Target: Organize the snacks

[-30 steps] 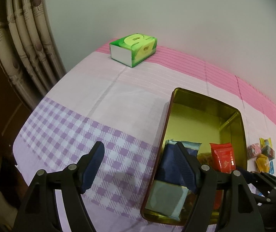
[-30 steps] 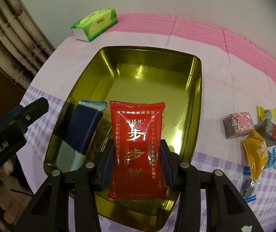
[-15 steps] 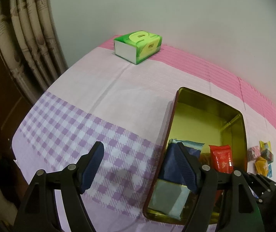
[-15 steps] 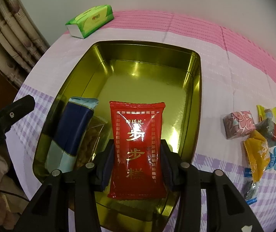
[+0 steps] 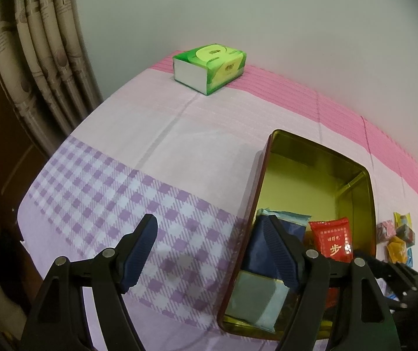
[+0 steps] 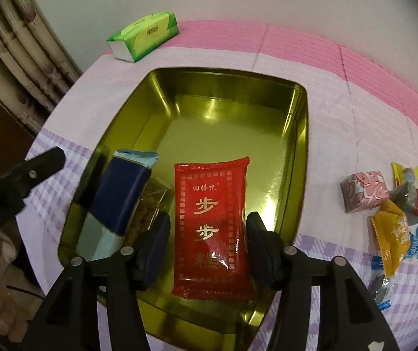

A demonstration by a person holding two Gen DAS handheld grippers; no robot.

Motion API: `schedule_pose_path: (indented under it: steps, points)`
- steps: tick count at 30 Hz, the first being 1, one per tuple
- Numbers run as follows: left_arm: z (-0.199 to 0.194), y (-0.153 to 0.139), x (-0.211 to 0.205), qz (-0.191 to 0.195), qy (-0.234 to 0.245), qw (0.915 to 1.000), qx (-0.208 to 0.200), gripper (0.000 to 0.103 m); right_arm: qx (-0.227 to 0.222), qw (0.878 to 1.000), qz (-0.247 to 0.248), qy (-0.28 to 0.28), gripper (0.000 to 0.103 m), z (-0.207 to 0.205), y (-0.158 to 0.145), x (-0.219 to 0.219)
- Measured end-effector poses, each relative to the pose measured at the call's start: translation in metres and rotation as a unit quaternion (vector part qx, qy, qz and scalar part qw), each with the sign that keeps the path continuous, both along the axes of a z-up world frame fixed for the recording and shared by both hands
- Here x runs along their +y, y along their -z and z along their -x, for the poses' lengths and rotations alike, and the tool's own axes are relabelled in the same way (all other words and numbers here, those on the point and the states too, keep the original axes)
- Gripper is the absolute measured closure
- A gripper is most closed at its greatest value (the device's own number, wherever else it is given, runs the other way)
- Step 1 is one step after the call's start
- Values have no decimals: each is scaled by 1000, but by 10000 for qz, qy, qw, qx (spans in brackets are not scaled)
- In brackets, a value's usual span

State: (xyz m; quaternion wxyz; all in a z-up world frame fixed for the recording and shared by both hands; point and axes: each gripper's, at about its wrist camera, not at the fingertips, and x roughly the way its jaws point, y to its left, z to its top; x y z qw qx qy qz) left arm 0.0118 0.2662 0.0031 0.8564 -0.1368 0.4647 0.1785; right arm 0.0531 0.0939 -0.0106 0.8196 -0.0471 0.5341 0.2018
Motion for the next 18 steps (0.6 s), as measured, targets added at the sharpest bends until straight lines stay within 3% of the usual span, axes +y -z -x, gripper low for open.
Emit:
schedule_pose_path:
  steps: [9,18]
  points:
    - [0,0,-1,-7,4,10000,3,28,-250,9984,-211,456,51,6,-33,-71]
    - [-1,0,-6,-89,135,9999,46,28,-263,9895,359,1375,51,-6,-30,-190]
